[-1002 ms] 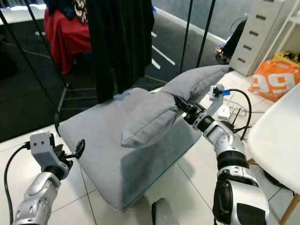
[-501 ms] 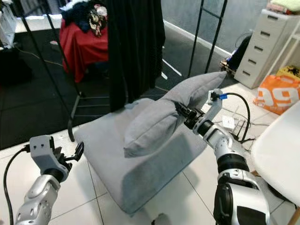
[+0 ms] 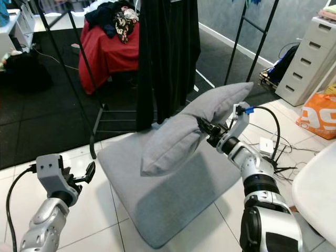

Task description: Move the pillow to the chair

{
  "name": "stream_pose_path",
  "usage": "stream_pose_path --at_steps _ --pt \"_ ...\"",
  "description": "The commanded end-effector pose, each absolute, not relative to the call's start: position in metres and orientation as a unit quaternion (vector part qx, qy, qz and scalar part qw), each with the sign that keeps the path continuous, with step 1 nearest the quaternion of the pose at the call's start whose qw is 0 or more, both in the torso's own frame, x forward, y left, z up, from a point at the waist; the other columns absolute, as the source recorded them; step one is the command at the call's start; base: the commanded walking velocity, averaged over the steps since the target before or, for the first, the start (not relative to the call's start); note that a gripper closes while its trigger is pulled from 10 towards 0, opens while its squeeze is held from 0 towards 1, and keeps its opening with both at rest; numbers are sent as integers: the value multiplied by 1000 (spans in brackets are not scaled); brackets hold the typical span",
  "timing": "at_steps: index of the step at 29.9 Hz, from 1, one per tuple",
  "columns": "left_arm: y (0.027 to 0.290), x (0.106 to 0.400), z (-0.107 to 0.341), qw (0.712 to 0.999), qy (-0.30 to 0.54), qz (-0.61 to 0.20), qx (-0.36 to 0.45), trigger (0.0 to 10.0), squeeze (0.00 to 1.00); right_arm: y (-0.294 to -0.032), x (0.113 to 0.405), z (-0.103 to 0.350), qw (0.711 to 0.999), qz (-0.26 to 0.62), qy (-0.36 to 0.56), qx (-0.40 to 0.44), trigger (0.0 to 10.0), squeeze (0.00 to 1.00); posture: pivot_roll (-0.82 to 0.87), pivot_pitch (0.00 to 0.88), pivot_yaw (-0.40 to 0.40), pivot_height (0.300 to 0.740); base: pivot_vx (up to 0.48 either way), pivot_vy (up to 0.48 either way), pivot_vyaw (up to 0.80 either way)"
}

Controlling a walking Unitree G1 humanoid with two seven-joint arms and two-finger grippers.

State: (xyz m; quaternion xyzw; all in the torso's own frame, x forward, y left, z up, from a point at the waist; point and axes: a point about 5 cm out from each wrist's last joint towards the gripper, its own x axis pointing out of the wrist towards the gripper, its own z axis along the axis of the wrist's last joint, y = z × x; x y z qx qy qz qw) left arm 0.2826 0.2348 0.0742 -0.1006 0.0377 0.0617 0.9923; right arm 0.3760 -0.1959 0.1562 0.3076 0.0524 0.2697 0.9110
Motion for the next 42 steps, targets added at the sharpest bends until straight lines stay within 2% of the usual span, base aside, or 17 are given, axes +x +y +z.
stream_pose_path --at_steps 1,4,5,8,14,19,22,26,42 --pt "233 277 64 991 57 65 -104 10000 0 -206 376 160 918 257 31 300 0 0 -194 60 -48 740 0 0 0" --pt "233 276 58 990 79 62 -103 10000 0 -208 373 151 922 243 45 297 0 0 -192 53 -49 740 -320 0 0" --pt "232 277 59 990 73 61 -102 10000 0 -207 373 148 926 241 52 284 10000 0 -192 52 -50 740 -480 0 0" --pt "232 277 60 991 64 61 -99 10000 0 -206 372 144 931 240 60 270 10000 0 -192 52 -50 740 -480 0 0" --pt "230 277 59 992 64 57 -92 10000 0 -205 368 127 938 215 89 256 10000 0 -195 39 -52 740 0 0 0" --pt "230 274 51 992 80 55 -77 10000 0 -215 358 100 950 150 130 242 10000 0 -196 38 -53 740 0 0 0" --pt "235 260 24 987 141 67 -49 10000 0 -224 336 62 948 91 189 239 10000 0 -192 45 -56 740 0 0 0" --pt "234 250 14 984 158 69 -52 10000 0 -224 324 46 946 90 217 224 10000 0 -193 53 -52 740 0 0 -100" --pt "233 238 -2 979 184 78 -35 10000 0 -222 327 49 948 87 204 229 10000 0 -193 60 -47 740 0 0 -664"
